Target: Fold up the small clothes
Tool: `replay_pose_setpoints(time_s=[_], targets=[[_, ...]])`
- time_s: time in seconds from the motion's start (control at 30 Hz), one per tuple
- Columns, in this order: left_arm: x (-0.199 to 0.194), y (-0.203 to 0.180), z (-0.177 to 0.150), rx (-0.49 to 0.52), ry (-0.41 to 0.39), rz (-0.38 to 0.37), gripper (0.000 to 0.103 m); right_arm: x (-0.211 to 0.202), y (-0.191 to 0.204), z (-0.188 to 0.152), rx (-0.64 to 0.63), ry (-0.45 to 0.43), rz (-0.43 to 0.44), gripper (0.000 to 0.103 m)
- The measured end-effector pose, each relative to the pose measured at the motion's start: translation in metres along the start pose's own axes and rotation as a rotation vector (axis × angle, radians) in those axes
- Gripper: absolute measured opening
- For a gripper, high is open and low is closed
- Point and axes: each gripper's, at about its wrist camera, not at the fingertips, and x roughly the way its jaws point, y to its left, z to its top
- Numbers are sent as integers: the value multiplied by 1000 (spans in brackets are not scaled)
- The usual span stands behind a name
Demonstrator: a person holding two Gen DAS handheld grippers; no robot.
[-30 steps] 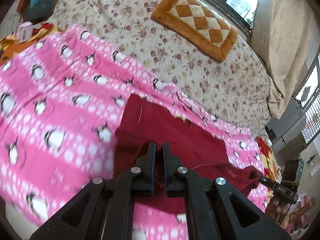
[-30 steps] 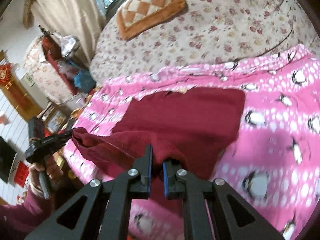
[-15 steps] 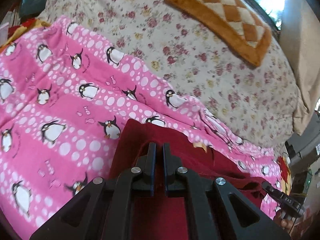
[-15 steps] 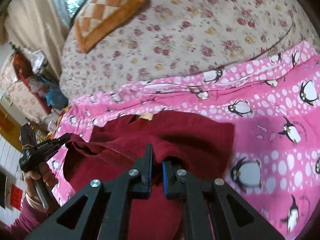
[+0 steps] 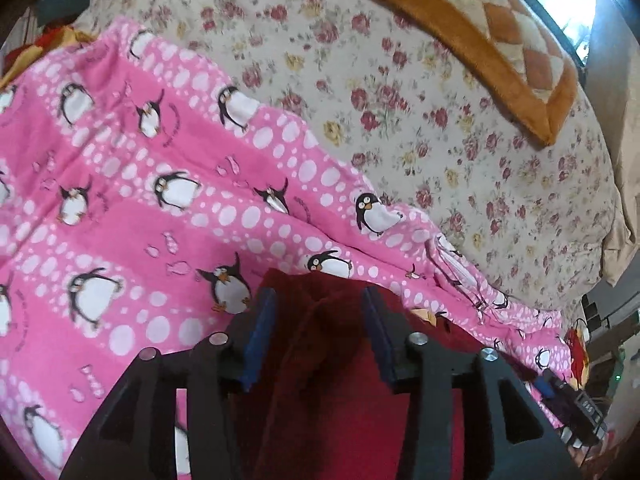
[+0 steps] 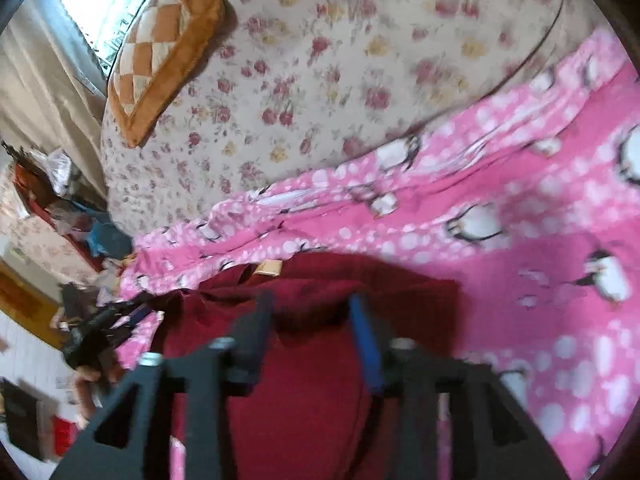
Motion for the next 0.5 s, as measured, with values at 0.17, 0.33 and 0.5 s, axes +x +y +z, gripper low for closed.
replay_pose_setpoints(time_s=[0.17,0.33,0.5], targets=[[3,-2,-8,11,18,35,27,-20,19,-3,-102,-58,5,52],[41,2,-18,41,81,133,27,43,44,-6,-246,79,-142,39],[65,15,-16,37,99,189,27,90,17,9,-175,95,-266,30]])
